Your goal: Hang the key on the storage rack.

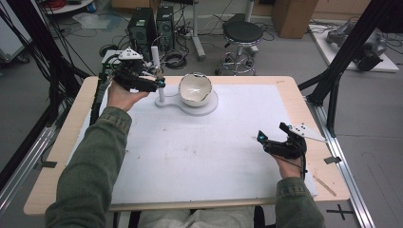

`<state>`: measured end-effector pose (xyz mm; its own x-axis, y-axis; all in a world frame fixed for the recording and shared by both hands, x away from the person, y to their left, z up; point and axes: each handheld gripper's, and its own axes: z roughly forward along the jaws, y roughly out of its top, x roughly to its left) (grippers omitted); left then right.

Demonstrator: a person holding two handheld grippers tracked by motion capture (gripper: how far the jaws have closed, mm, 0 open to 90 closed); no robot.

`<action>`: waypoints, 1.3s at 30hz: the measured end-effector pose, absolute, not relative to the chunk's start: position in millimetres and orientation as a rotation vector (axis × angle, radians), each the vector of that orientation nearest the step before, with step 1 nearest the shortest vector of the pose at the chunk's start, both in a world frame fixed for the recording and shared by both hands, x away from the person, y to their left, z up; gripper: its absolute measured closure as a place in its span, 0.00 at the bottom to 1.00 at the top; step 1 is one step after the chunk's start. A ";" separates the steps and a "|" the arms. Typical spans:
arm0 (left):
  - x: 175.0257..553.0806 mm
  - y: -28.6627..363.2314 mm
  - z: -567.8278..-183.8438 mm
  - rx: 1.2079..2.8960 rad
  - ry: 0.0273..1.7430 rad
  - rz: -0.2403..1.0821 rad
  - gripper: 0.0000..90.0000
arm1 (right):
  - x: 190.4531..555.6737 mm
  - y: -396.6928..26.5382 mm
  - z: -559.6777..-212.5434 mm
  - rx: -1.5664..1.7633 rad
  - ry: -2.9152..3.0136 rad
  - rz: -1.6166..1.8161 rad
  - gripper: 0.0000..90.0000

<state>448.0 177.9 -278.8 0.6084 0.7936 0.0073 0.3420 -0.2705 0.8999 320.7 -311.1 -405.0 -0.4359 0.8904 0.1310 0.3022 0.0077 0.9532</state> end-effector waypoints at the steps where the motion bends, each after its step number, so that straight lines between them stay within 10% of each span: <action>1: 446.7 178.4 -280.8 1.867 0.910 0.587 0.02 | 320.6 -310.9 -405.0 1.225 1.762 1.447 0.01; 39: 389.3 191.2 -324.1 1.852 0.873 0.600 0.02 | 320.4 -311.3 -405.1 1.229 1.758 1.449 0.01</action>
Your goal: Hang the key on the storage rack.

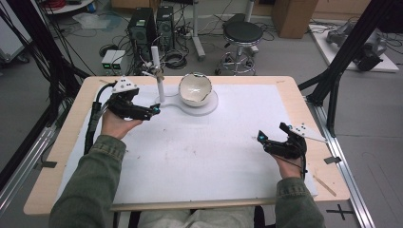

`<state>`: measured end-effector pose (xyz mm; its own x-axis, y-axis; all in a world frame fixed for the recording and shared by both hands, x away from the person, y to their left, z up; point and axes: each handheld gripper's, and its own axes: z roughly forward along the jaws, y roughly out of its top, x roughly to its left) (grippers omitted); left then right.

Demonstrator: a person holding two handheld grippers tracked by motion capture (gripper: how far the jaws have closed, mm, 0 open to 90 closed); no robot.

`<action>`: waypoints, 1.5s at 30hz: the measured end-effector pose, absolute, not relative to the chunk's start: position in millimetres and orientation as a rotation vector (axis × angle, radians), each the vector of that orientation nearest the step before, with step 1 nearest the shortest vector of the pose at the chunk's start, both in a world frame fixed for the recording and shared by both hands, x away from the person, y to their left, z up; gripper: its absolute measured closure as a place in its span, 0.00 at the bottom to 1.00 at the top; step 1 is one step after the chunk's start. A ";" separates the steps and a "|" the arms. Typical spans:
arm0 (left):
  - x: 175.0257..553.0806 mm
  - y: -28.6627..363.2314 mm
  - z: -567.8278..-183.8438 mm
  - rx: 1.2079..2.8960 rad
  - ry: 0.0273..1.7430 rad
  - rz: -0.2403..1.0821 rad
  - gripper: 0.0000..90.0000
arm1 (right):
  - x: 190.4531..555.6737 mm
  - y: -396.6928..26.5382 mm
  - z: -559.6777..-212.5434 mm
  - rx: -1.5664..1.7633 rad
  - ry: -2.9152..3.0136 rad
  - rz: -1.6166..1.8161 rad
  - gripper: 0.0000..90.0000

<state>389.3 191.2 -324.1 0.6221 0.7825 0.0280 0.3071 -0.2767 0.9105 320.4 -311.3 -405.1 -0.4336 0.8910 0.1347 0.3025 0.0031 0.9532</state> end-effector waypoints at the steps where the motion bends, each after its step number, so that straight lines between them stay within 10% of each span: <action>1: 387.4 192.7 -325.8 1.845 0.879 0.597 0.02 | 320.5 -311.3 -405.1 1.227 1.757 1.449 0.01; 45: 323.3 260.2 -368.7 1.636 0.988 0.757 0.02 | 318.4 -310.7 -405.1 1.234 1.757 1.450 0.01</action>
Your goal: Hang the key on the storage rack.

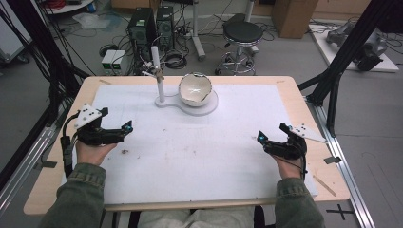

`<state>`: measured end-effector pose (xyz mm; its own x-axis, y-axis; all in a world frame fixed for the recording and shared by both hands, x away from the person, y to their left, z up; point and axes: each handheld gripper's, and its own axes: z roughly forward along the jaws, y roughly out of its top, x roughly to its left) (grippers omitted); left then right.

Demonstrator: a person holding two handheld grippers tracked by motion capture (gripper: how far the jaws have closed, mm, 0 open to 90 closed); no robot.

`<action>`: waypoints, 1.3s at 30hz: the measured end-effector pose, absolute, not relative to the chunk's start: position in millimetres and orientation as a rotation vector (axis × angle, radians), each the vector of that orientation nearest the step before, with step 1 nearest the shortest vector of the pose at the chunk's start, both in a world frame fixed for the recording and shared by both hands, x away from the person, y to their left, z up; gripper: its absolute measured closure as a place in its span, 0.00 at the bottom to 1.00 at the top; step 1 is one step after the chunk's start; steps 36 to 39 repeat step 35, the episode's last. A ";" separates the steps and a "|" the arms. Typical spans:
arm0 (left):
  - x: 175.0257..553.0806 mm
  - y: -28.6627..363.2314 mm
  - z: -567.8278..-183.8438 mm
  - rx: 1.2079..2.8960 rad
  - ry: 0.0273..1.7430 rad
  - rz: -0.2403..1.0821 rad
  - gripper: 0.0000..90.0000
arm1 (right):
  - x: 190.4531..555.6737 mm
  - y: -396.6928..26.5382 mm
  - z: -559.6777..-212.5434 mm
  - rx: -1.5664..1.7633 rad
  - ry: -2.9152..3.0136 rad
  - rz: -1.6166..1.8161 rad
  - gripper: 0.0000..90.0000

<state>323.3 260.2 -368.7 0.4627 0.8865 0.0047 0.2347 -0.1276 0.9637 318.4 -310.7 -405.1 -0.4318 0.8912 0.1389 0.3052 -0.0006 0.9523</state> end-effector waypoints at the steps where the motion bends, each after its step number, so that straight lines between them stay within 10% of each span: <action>1: 322.1 262.2 -370.1 1.632 0.990 0.762 0.02 | 318.2 -310.5 -405.1 1.237 1.756 1.450 0.01; 39: 285.6 312.8 -410.0 1.418 1.068 0.811 0.06 | 321.0 -311.9 -406.6 1.260 1.742 1.475 0.01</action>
